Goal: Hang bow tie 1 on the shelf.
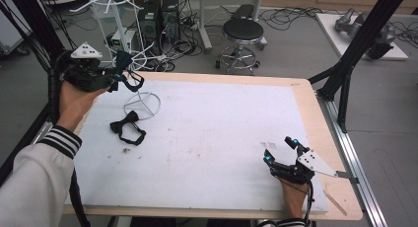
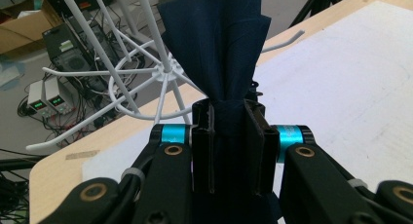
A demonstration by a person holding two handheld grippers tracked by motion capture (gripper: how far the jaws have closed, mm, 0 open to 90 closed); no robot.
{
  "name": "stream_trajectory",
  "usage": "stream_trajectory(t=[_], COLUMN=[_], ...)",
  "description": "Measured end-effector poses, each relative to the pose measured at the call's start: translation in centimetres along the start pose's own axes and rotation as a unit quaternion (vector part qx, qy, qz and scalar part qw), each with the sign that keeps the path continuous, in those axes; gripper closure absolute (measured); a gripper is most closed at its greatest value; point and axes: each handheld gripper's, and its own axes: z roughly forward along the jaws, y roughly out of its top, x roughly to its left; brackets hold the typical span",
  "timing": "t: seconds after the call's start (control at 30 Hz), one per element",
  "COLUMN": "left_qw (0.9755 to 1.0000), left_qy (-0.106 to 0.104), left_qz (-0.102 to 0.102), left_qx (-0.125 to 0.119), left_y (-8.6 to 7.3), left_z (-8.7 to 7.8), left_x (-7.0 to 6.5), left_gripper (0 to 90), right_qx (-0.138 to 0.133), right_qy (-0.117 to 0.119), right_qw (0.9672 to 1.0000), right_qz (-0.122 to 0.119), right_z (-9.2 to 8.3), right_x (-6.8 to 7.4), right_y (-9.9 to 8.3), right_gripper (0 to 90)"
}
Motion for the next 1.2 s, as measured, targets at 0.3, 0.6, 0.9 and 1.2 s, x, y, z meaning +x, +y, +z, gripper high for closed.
stream_trajectory(t=[0.3, 0.6, 0.9, 1.2], left_qw=[1.0000, 0.9998, 0.9978, 0.9927], left_qy=[0.005, 0.011, -0.005, -0.040], left_qz=[-0.004, -0.015, -0.003, -0.009], left_qx=[0.004, -0.009, -0.067, -0.113], left_y=[0.1, 0.3, -0.4, -3.2], left_z=[0.1, -0.3, -2.0, -4.0], left_x=[0.0, 0.1, -0.6, -1.5], left_gripper=[74.5, 45.5, 26.1, 23.4], right_qx=[0.002, 0.002, 0.002, 0.002], right_qy=[0.000, 0.000, -0.001, -0.003], right_qw=[1.0000, 1.0000, 1.0000, 1.0000], right_qz=[0.003, 0.003, 0.008, 0.006], right_z=[0.0, 0.0, -0.1, 0.0], right_x=[0.1, 0.1, 0.0, 0.0], right_y=[0.0, 0.0, 0.0, 0.0], right_gripper=[10.7, 10.7, 10.7, 10.7])
